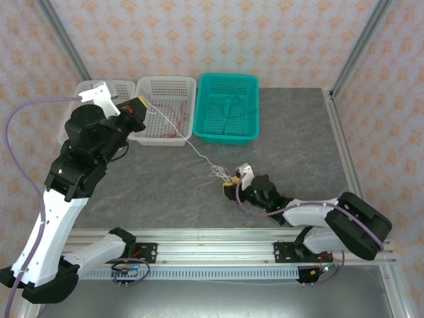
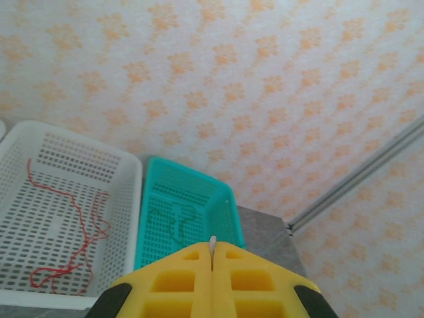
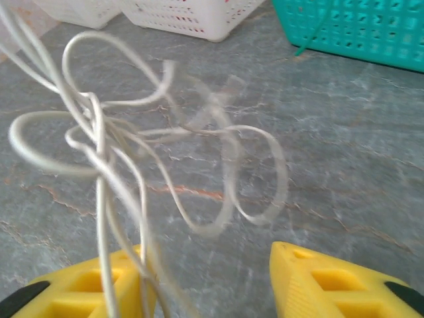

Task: Untangle the cables

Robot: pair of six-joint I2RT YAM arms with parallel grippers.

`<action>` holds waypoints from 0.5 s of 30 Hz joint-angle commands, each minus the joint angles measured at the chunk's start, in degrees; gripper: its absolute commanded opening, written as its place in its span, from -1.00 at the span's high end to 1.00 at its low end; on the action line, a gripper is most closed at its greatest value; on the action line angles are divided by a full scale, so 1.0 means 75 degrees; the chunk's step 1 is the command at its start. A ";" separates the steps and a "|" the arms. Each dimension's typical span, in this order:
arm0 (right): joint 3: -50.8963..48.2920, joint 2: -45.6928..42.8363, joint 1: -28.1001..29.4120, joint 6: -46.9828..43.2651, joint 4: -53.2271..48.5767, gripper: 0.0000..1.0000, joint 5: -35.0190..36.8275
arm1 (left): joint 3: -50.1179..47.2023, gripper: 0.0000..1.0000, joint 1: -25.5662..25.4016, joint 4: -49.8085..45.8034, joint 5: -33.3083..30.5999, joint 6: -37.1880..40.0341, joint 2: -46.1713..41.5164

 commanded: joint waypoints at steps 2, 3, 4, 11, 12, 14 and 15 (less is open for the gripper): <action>0.0024 -0.1040 0.0022 -0.0337 -0.1004 -0.05 0.0322 | -0.0384 1.00 0.0128 0.0466 0.1191 0.0059 0.0057; 0.0082 -0.1421 0.0022 -0.0351 -0.1235 -0.13 0.0152 | -0.0410 1.00 0.0125 0.0636 0.1696 0.0059 0.0152; 0.0149 -0.1708 0.0022 -0.0356 -0.1332 -0.25 0.0028 | -0.0406 1.00 0.0125 0.0759 0.2210 0.0059 0.0265; 0.1548 -0.2084 0.0022 -0.1322 -0.1225 -0.72 -0.1171 | -0.0855 1.00 0.0089 0.1531 0.4110 -0.0355 0.0680; 0.1803 -0.1800 0.0022 -0.1482 -0.1112 -0.72 -0.1307 | -0.0922 1.00 0.0078 0.1631 0.4197 -0.0428 0.0680; 0.2152 -0.1137 0.0022 -0.1693 -0.0668 -0.74 -0.1356 | -0.0985 1.00 0.0057 0.1763 0.4301 -0.0523 0.0662; 0.2338 -0.0747 0.0022 -0.1766 -0.0416 -0.73 -0.1345 | -0.0997 1.00 0.0032 0.1818 0.4320 -0.0560 0.0633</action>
